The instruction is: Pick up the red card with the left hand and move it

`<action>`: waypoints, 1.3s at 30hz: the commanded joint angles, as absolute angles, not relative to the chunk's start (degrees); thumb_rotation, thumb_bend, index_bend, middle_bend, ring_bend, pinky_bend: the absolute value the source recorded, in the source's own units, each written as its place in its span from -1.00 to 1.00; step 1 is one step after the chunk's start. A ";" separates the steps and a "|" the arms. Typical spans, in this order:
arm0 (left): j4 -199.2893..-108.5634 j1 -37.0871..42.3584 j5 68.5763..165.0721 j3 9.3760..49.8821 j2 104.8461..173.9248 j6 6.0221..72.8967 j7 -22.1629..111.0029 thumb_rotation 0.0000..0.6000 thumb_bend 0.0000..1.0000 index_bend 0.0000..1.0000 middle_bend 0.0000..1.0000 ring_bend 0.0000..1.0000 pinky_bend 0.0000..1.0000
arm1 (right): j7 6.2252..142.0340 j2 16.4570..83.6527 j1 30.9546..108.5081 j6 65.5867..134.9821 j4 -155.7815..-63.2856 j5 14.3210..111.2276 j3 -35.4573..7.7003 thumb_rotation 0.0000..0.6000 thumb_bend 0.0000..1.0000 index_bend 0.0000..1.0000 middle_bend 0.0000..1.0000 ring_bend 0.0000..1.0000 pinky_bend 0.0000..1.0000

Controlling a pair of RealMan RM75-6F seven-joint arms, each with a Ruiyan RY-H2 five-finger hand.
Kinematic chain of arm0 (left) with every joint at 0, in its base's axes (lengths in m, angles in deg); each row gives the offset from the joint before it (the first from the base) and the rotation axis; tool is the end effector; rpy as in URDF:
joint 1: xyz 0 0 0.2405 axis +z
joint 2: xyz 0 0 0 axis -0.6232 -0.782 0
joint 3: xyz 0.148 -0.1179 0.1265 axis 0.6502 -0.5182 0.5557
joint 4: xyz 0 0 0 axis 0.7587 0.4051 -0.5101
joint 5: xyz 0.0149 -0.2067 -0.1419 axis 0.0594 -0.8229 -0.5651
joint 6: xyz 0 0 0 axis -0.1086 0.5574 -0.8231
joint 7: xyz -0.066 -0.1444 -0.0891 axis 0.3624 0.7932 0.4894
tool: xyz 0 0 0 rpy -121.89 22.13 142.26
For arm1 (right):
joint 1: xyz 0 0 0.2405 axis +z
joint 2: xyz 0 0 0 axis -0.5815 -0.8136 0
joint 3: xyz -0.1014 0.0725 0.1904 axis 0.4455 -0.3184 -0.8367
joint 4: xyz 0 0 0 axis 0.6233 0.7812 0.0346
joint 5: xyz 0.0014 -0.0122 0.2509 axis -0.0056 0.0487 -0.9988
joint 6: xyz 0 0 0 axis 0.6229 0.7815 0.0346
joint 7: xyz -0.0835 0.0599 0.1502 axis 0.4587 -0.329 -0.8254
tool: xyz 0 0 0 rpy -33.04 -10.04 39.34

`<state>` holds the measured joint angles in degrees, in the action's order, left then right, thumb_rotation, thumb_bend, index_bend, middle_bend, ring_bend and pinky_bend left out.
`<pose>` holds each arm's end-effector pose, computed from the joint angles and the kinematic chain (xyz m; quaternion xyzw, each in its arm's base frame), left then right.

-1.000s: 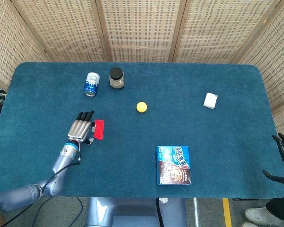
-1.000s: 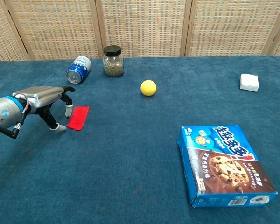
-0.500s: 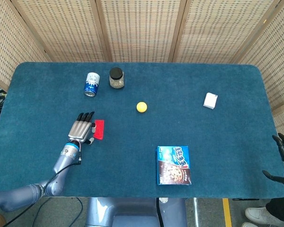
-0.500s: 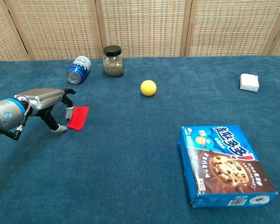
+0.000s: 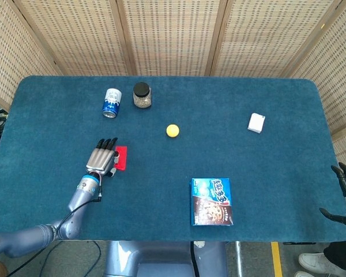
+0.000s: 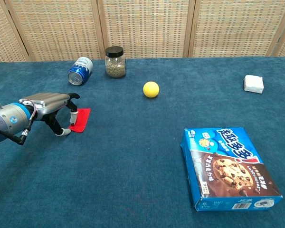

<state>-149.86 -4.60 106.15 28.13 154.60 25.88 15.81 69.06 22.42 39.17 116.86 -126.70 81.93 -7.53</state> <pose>-0.1822 0.3889 -0.1067 -0.7320 -0.4053 -0.2565 0.4839 -0.3411 -0.2184 0.1570 0.5792 -0.4101 0.3442 0.6147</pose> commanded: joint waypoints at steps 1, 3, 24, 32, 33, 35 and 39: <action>-149.75 -4.81 105.69 28.27 154.87 25.92 15.06 1.00 -0.20 0.07 -1.00 -1.00 -1.00 | 68.99 22.39 39.16 116.90 -126.69 81.97 -7.54 1.00 -1.00 -0.88 -1.00 -1.00 -1.00; -149.74 -5.01 105.38 28.46 155.01 25.71 14.43 1.00 -0.03 0.07 -1.00 -1.00 -1.00 | 68.84 22.34 39.13 116.96 -126.69 82.01 -7.54 1.00 -1.00 -0.87 -1.00 -1.00 -1.00; -149.97 -5.19 104.32 28.01 155.49 26.32 14.95 1.00 0.04 0.34 -1.00 -1.00 -1.00 | 68.36 22.26 39.13 116.97 -126.70 82.26 -7.46 1.00 -1.00 -0.85 -1.00 -1.00 -1.00; -148.05 -6.42 105.37 25.61 155.18 25.84 17.68 1.00 0.04 0.38 -1.00 -1.00 -1.00 | 68.01 22.32 39.22 116.83 -126.53 82.26 -7.48 1.00 -1.00 -0.86 -1.00 -1.00 -1.00; -147.84 -6.67 105.25 25.20 155.12 25.59 17.96 1.00 0.04 0.38 -1.00 -1.00 -1.00 | 68.06 22.34 39.23 116.87 -126.51 82.25 -7.51 1.00 -1.00 -0.87 -1.00 -1.00 -1.00; -146.71 -8.07 104.76 22.99 154.77 24.77 19.07 1.00 0.04 0.38 -1.00 -1.00 -1.00 | 68.09 22.39 39.27 116.90 -126.48 82.13 -7.63 1.00 -1.00 -0.87 -1.00 -1.00 -1.00; -143.43 -11.02 103.66 20.07 154.92 22.36 20.10 1.00 0.04 0.39 -1.00 -1.00 -1.00 | 68.16 22.39 39.44 116.63 -126.51 81.72 -7.85 1.00 -1.00 -0.87 -1.00 -1.00 -1.00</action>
